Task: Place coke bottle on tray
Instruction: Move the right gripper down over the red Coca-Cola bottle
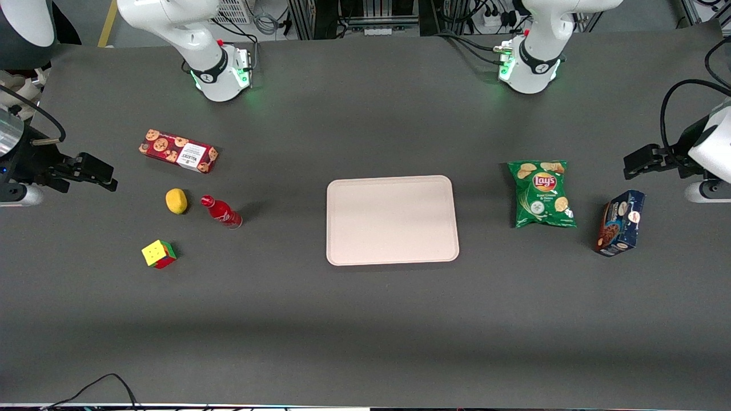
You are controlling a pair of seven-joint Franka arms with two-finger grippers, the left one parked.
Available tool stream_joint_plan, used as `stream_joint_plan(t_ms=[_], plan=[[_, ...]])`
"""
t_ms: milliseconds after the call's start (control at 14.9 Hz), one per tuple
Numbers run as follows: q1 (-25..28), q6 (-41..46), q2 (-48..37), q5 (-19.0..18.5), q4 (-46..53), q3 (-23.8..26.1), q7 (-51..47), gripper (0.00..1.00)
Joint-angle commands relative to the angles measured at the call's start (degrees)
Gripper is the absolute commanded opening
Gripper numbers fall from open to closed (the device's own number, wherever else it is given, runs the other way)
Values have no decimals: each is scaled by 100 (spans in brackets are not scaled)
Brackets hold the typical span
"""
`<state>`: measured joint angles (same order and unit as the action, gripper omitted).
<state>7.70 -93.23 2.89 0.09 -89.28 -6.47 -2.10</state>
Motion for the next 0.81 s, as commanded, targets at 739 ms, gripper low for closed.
stream_joint_plan(t_ms=[739], plan=[[126, -360, 222, 106, -657, 295, 69, 100]])
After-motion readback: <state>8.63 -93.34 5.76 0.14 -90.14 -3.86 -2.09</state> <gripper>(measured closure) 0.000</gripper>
